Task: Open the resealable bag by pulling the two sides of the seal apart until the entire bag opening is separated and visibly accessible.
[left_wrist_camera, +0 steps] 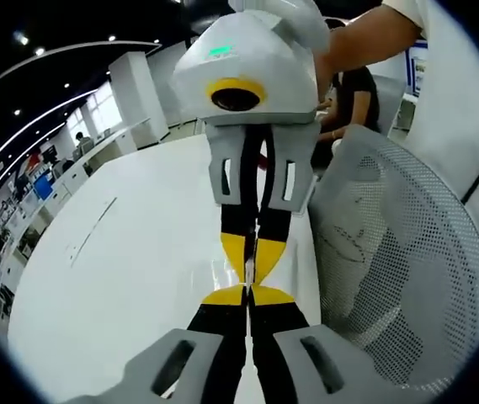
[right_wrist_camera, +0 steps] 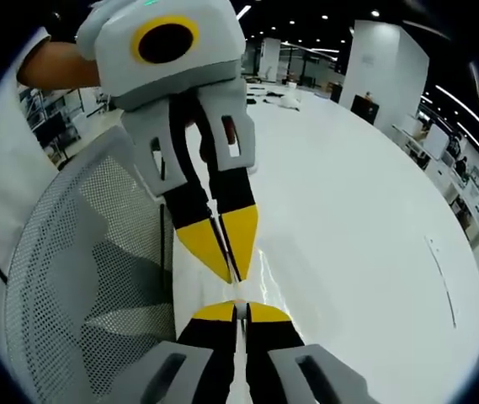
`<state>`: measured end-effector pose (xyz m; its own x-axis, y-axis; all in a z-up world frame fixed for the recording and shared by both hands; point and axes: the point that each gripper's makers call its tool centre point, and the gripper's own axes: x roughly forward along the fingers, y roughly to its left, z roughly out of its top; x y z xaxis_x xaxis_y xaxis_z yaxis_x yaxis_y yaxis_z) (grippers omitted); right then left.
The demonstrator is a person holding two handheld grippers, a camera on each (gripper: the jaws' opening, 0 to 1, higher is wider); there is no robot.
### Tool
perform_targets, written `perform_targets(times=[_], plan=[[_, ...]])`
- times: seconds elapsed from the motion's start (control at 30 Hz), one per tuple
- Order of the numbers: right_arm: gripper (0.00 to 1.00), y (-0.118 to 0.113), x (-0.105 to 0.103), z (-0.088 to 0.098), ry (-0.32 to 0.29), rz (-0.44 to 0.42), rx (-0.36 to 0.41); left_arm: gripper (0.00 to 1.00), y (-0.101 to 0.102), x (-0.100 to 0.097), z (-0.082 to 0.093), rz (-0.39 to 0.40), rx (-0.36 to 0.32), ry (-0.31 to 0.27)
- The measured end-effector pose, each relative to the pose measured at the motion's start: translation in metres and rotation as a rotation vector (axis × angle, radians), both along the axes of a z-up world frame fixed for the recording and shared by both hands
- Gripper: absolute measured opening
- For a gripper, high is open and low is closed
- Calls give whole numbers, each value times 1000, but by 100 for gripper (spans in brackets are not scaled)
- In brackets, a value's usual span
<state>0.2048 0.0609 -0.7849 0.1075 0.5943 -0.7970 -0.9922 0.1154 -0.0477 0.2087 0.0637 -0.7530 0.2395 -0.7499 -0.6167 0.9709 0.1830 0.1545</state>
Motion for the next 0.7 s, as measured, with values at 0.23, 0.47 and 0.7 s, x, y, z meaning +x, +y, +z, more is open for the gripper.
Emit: perform_targets(times=[0.23,0.47,0.7], plan=[[0,-4,-2,2,-3,-10,-16,0,-2,-2,0,1,-2,-2],[0,2,-7,2,-9,16,-32,3,-7,-3,-5,-11,28,-7],[0,5,-9,0,-10,27,-55,2,-9,-4,-12,-27,69,-12]])
